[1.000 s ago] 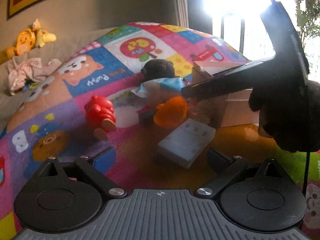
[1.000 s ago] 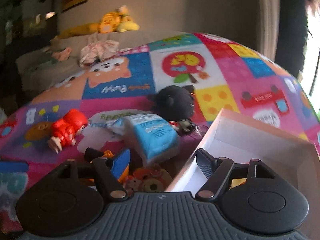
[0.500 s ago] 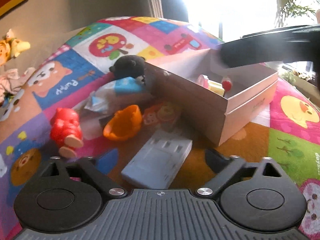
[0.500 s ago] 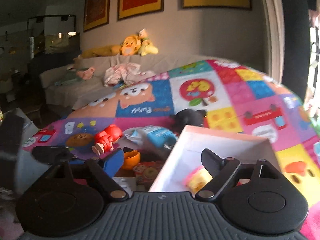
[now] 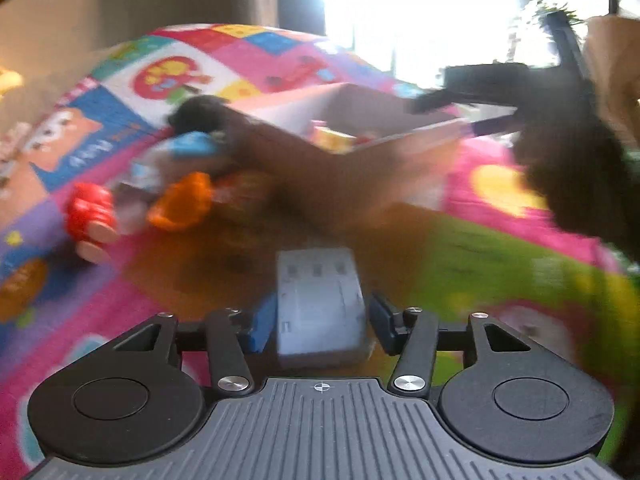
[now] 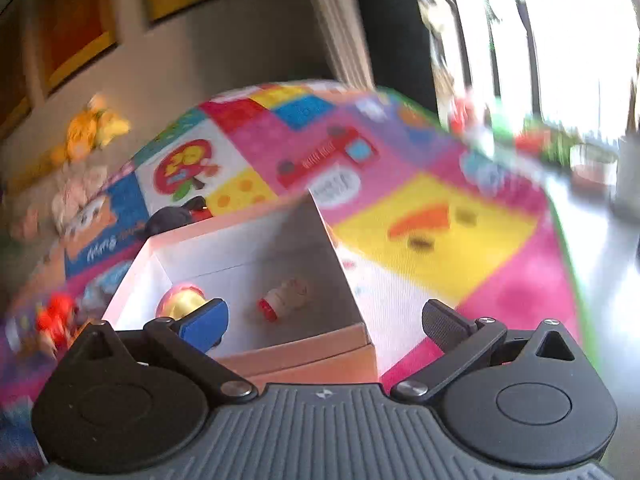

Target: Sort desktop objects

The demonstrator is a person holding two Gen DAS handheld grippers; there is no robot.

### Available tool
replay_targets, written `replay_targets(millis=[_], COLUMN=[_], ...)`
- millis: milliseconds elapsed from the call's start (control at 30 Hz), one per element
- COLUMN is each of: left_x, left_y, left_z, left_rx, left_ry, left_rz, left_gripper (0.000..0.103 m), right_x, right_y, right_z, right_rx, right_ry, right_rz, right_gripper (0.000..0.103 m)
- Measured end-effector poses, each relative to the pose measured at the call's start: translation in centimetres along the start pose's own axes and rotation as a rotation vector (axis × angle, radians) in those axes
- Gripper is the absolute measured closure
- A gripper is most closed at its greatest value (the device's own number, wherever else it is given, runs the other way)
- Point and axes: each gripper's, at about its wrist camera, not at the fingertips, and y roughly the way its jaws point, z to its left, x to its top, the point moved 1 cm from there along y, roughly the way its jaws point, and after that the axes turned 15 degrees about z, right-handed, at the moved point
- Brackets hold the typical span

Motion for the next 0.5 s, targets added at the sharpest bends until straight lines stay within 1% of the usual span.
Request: replay_targets(millis=[33,67,100,133,200,233,267,333,433,500], left_x=[-0.1,-0.1,-0.1,0.0,0.3,0.6,0.9,1.7,2.8,3.8], left_y=[-0.1,-0.2,-0.3,-0.4,-0.8,-1.1,-1.4,-1.8,-1.3,-0.2], left_z=[-0.4,-0.6,-0.8,-0.8,-0.4,0.0,0.7,2.7,6.1,8.3], left_rx=[-0.025,-0.037,-0.051,-0.066,-0.076,-0.065,-0.041,0.02,0.126,0.172], left_ry=[0.005,0.006,0.007,0.008,0.0,-0.012,-0.035,-0.113,-0.245,-0.308], left_rz=[0.001,-0.001,-0.005,-0.013,-0.036,-0.055,-0.079,-0.12,-0.144,-0.131], left_gripper=[0.04,0.037,0.032,0.029,0.024,0.02,0.018,0.014,0.015,0.018], right_x=[0.1,0.0,-0.1,-0.1,-0.3,-0.4,-0.7,-1.4,-3.3,-5.0], right_y=[0.5,0.7,0.9,1.1,1.5,1.5,1.2,0.0,-1.9,-2.9], right_z=[0.1,0.5,1.1,1.7,2.5,2.9,3.3,3.7,4.2,4.5], right_rx=[0.053,0.056,0.049,0.051,0.105,0.128,0.123,0.086,0.045,0.032], right_ry=[0.019,0.028,0.01,-0.016,-0.075,-0.101,-0.12,-0.15,-0.182,-0.206], right_rz=[0.019,0.015,0.007,0.01,0.047,0.064,0.062,0.038,0.016,0.027], right_gripper=[0.0,0.0,0.0,0.0,0.0,0.0,0.0,0.0,0.0,0.0])
